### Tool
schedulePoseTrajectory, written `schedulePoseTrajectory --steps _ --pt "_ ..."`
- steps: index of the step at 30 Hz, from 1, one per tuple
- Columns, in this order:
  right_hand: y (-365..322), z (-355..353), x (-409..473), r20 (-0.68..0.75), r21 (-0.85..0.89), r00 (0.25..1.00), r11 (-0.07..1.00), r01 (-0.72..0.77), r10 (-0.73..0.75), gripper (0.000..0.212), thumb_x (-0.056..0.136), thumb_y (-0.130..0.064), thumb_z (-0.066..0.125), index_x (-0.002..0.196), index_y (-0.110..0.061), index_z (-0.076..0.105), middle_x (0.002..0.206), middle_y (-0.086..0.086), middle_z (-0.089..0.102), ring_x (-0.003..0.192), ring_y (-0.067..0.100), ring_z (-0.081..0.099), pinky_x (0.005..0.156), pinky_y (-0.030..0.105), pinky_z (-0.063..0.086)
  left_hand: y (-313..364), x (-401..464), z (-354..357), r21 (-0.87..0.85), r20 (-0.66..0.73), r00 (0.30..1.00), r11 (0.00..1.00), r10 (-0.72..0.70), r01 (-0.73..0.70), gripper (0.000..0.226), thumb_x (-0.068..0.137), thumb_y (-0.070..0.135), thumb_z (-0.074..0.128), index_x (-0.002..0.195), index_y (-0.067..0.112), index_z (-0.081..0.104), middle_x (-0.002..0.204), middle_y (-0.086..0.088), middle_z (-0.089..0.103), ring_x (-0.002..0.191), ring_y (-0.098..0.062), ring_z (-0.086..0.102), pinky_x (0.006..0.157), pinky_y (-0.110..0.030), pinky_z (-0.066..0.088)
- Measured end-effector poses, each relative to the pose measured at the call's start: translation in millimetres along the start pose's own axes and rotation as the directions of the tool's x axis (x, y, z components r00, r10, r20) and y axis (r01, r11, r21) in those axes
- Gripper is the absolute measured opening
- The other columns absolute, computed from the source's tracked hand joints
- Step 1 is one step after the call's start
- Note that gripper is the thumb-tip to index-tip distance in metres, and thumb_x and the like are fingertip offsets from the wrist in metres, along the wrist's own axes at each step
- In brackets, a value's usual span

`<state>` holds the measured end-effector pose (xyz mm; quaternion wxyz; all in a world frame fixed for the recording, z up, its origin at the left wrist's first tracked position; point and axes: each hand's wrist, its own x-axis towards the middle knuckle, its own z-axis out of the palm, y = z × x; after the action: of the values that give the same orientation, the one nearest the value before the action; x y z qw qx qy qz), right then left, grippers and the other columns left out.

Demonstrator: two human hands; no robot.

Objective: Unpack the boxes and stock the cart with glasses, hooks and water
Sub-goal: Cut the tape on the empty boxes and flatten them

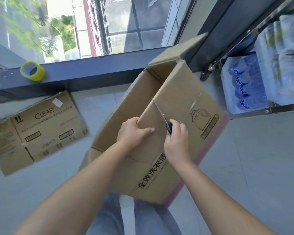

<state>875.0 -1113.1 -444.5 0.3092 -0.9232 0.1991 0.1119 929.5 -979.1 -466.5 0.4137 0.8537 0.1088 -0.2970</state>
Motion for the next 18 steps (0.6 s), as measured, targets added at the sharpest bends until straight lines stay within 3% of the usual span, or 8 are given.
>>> schedulePoseTrajectory --steps 4,7,10,14,16,18 --pt "2 18 -1 0.041 -0.043 0.999 0.999 -0.002 0.004 0.039 0.093 -0.005 0.043 0.131 -0.007 0.047 0.115 0.016 0.049 0.109 0.033 0.044 0.091 0.040 0.035 -10 7 14 -0.334 -0.049 0.996 0.941 -0.076 0.055 0.035 0.061 0.042 0.081 0.081 0.020 0.065 0.082 0.004 0.072 0.082 -0.015 0.069 0.076 -0.042 0.057" --pt "3 39 2 0.120 -0.125 0.993 0.992 0.001 0.014 0.039 0.094 -0.008 0.041 0.133 -0.010 0.041 0.120 0.013 0.046 0.115 0.031 0.039 0.090 0.040 0.034 -30 17 23 -0.394 -0.069 0.987 0.913 -0.143 0.104 0.030 0.071 0.039 0.079 0.085 0.021 0.060 0.087 0.007 0.069 0.087 -0.012 0.066 0.079 -0.035 0.055" --pt "4 69 9 0.233 -0.238 0.971 0.971 0.002 0.055 0.039 0.095 -0.006 0.036 0.133 -0.013 0.036 0.124 0.010 0.041 0.118 0.028 0.037 0.088 0.036 0.035 -64 30 32 -0.370 -0.049 0.960 0.898 -0.275 0.238 0.035 0.079 0.039 0.072 0.098 0.016 0.055 0.099 0.003 0.066 0.095 -0.016 0.062 0.075 -0.026 0.045" --pt "1 116 16 0.383 -0.376 0.917 0.925 0.050 0.106 0.050 0.091 -0.001 0.040 0.137 -0.014 0.026 0.129 0.011 0.035 0.123 0.028 0.035 0.091 0.034 0.039 -106 50 33 -0.313 -0.100 0.861 0.837 -0.499 0.449 0.059 0.086 0.048 0.060 0.121 0.005 0.040 0.126 -0.009 0.054 0.113 -0.028 0.053 0.085 -0.033 0.041" --pt "-3 140 15 0.426 -0.393 0.898 0.917 0.073 0.111 0.059 0.092 -0.003 0.041 0.144 -0.012 0.015 0.134 0.012 0.032 0.127 0.029 0.032 0.097 0.034 0.037 -113 59 29 -0.175 -0.169 0.863 0.876 -0.477 0.450 0.057 0.088 0.050 0.057 0.120 0.007 0.037 0.128 -0.010 0.051 0.113 -0.030 0.051 0.082 -0.035 0.040" --pt "-6 157 10 0.427 -0.414 0.895 0.908 0.069 0.126 0.059 0.095 -0.005 0.036 0.147 -0.009 0.008 0.136 0.013 0.031 0.127 0.029 0.032 0.100 0.036 0.035 -112 60 28 0.035 -0.247 0.890 0.915 -0.382 0.402 0.070 0.088 0.049 0.057 0.137 0.008 0.029 0.138 -0.009 0.040 0.122 -0.029 0.045 0.089 -0.039 0.039"
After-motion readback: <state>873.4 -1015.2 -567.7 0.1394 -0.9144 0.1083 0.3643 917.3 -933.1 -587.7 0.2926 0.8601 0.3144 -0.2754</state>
